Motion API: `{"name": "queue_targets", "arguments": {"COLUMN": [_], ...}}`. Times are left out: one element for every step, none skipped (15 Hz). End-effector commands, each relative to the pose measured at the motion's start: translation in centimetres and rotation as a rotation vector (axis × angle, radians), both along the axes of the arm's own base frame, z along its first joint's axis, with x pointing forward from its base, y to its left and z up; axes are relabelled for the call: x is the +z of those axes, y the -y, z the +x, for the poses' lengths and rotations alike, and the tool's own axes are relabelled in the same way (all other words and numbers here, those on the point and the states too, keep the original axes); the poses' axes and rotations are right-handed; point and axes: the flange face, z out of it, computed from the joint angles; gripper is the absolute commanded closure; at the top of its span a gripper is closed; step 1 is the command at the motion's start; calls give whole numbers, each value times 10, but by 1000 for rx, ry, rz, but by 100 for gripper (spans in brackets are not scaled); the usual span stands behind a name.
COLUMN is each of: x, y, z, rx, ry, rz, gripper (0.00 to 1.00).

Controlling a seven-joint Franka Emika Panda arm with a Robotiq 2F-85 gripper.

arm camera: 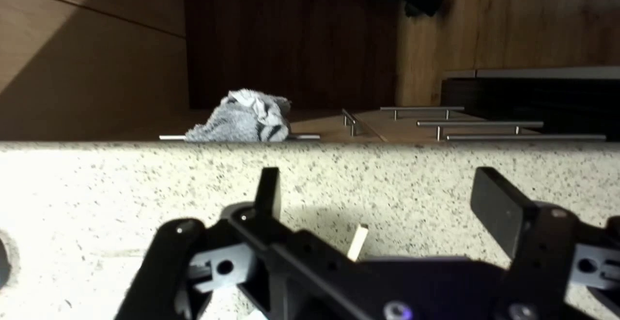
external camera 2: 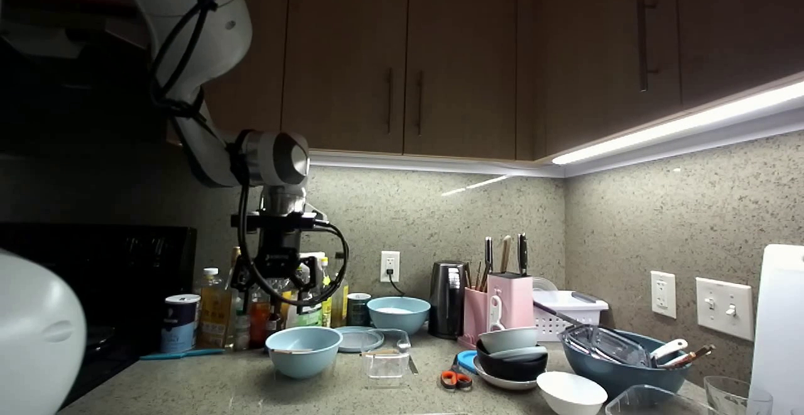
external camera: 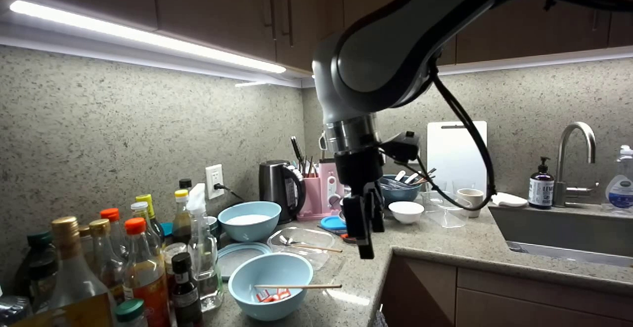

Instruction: Use the chopstick to stir in the bowl

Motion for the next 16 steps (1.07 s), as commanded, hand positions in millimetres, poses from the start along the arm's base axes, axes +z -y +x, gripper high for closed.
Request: {"name": "queue_targets", "arguments": {"x": [-31, -39, -50, -59, -67, -73, -63, -70, -73, -73, -73, -76, -80, -83, -86, -88], "y": [-33, -40, -47, -51, -53, -54, -48, -50, -50, -50, -47, -45, -43, -40, -37, -35], "z": [29, 36, 45, 53, 60, 67, 52, 57, 58, 58, 59, 60, 62, 64, 66, 67], "rx": [11, 18, 29, 32, 33, 28, 43, 42, 41, 41, 45, 46, 45, 34, 30, 26], "ry": [53, 70, 80, 85, 80, 74, 62, 55, 50, 51, 46, 39, 29, 24, 18, 16], "rz": [78, 83, 83, 83, 78, 70, 81, 82, 82, 82, 92, 92, 95, 88, 89, 88], "gripper": [0, 0, 0, 0, 0, 0, 0, 0, 0, 0, 0, 0, 0, 0, 0, 0]}}
